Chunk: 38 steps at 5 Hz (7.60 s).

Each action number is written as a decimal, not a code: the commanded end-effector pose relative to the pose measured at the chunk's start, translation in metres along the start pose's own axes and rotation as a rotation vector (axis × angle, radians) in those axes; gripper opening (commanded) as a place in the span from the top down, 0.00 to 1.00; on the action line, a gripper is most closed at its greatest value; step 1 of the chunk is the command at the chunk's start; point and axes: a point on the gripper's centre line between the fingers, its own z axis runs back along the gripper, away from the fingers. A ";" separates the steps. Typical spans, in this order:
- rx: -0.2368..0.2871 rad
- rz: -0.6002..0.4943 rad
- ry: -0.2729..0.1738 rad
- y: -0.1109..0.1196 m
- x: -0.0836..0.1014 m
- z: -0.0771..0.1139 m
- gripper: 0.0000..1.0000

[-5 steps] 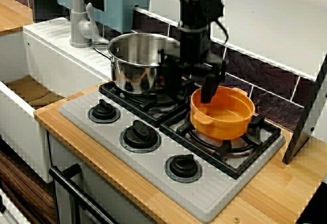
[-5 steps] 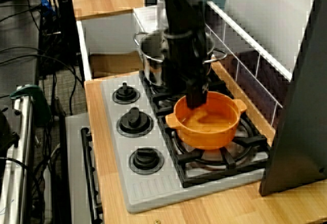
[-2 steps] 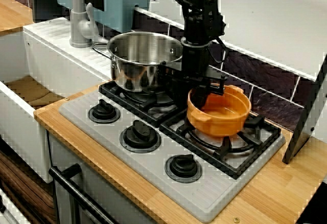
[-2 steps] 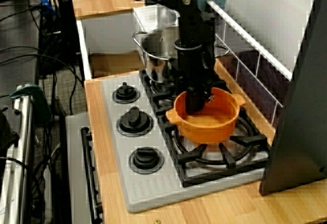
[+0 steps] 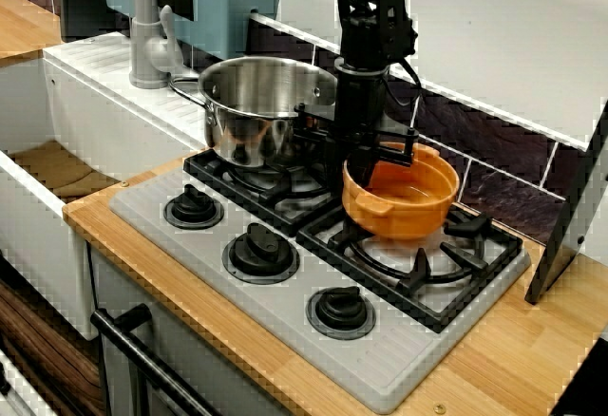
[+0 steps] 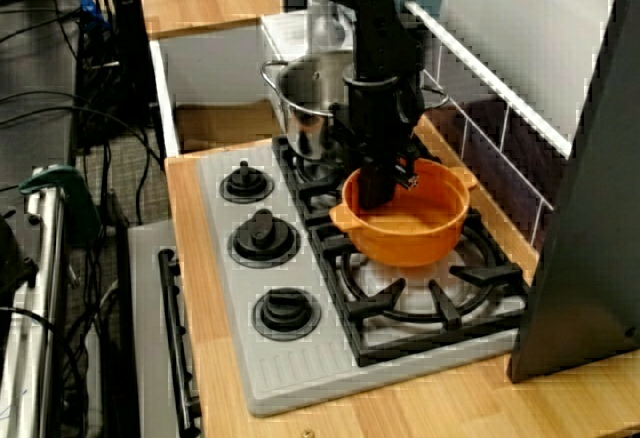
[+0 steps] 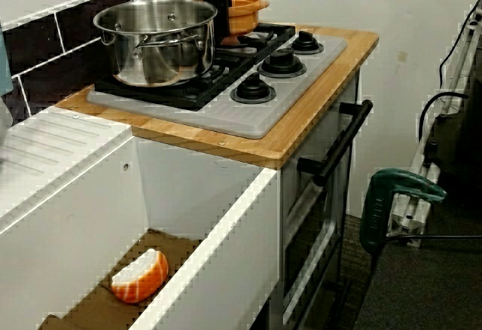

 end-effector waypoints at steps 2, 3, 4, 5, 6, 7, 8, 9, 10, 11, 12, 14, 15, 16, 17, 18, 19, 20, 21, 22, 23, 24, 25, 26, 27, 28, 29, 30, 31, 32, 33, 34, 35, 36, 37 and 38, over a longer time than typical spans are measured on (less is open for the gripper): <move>-0.100 0.025 -0.092 -0.004 0.002 0.062 1.00; -0.114 0.027 -0.095 -0.003 -0.003 0.070 1.00; -0.131 0.021 -0.105 -0.004 -0.010 0.082 1.00; -0.140 0.024 -0.108 -0.002 -0.012 0.093 1.00; -0.145 0.017 -0.134 0.002 -0.013 0.108 1.00; -0.114 0.008 -0.146 0.007 -0.008 0.111 1.00; -0.083 0.010 -0.189 0.010 -0.004 0.113 1.00; -0.074 0.027 -0.208 0.012 0.005 0.119 1.00; -0.064 0.041 -0.229 0.015 0.012 0.126 1.00; -0.051 0.054 -0.250 0.019 0.016 0.138 1.00; -0.029 0.054 -0.278 0.025 0.019 0.141 1.00; 0.019 0.051 -0.333 0.046 0.019 0.150 1.00; 0.026 0.043 -0.354 0.056 0.019 0.156 1.00; 0.053 0.035 -0.379 0.062 0.018 0.159 1.00; 0.071 0.031 -0.399 0.068 0.017 0.162 1.00; 0.082 0.034 -0.405 0.074 0.016 0.165 1.00; 0.116 0.034 -0.423 0.082 0.014 0.166 1.00; 0.132 0.035 -0.438 0.088 0.012 0.165 1.00; 0.157 0.013 -0.434 0.093 0.010 0.159 1.00; 0.182 0.024 -0.458 0.097 0.010 0.156 1.00; 0.198 0.039 -0.493 0.099 0.010 0.158 1.00; 0.247 0.030 -0.513 0.100 0.012 0.158 1.00; 0.273 0.041 -0.527 0.103 0.017 0.158 1.00; 0.277 0.052 -0.566 0.107 0.017 0.164 1.00; 0.297 0.065 -0.592 0.110 0.020 0.165 1.00; 0.323 0.077 -0.612 0.112 0.023 0.164 1.00; 0.338 0.088 -0.645 0.113 0.022 0.164 1.00; 0.405 0.108 -0.740 0.112 0.019 0.162 1.00; 0.403 0.106 -0.735 0.112 0.020 0.161 1.00; 0.411 0.109 -0.743 0.112 0.022 0.163 1.00; 0.432 0.104 -0.758 0.111 0.022 0.163 1.00; 0.451 0.104 -0.781 0.110 0.023 0.161 1.00; 0.449 0.102 -0.768 0.110 0.026 0.160 1.00; 0.415 0.077 -0.717 0.108 0.029 0.158 1.00; 0.359 0.069 -0.648 0.109 0.033 0.156 1.00; 0.281 0.056 -0.573 0.112 0.038 0.159 1.00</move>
